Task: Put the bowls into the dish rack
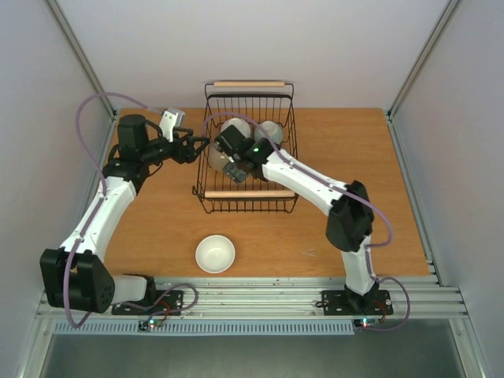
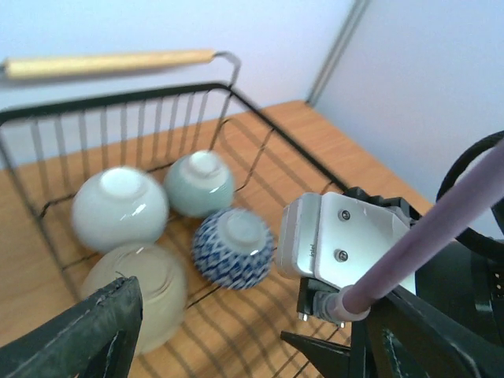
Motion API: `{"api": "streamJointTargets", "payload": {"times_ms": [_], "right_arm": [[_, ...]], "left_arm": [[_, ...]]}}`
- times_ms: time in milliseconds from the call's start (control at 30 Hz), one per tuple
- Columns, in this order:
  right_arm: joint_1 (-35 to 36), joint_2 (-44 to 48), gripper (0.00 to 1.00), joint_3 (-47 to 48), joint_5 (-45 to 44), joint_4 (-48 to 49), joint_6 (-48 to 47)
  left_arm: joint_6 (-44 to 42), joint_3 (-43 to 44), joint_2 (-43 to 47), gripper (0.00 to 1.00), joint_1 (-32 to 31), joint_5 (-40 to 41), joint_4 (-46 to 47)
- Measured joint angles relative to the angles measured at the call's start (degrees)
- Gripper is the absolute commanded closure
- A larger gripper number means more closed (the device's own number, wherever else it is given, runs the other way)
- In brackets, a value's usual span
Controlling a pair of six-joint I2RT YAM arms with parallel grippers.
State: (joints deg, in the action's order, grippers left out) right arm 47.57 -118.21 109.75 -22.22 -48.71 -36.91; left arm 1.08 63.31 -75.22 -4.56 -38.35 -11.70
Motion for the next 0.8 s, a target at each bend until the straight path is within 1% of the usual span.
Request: {"api": "streamJointTargets", "payload": {"times_ms": [100,200,233,333,400,533,600,667,800], "right_arm": [[0.0,7.1,0.18,-4.9,1.5,-0.2,1.8],[0.6,14.3,0.21,-10.4,4.0,-0.7,4.2],[0.8,15.9,0.22,-11.5,4.5,-1.1,5.3],[2.3,24.6,0.26,-14.2,7.8,-1.4,8.0],[5.1,31.8,0.27,-15.3,9.7,-0.4,9.5],[12.2,42.2,0.31,-17.8,14.7,0.7,11.2],[14.7,44.2,0.33,-19.8,18.0,0.6,12.3],[15.6,44.8,0.35,-22.3,20.3,0.1,13.7],[16.3,41.6,0.36,-28.9,22.8,-1.2,16.2]], "left_arm": [[0.2,0.8,0.8,0.24,-1.3,-3.3,1.6],[0.4,1.5,1.8,0.24,-2.6,-7.5,3.1],[-0.1,1.6,2.1,0.24,-2.9,-7.3,3.3],[-0.2,1.3,0.5,0.24,0.3,-0.3,2.0],[-0.2,0.3,-2.0,0.24,2.3,3.3,0.4],[-0.3,-1.4,-3.6,0.24,2.3,6.5,-3.2],[-0.3,-1.4,-3.5,0.24,2.2,7.0,-3.5],[-0.3,-1.4,-3.5,0.24,2.2,7.3,-3.5],[-0.3,-1.4,-3.5,0.24,2.2,7.7,-3.5]]}}
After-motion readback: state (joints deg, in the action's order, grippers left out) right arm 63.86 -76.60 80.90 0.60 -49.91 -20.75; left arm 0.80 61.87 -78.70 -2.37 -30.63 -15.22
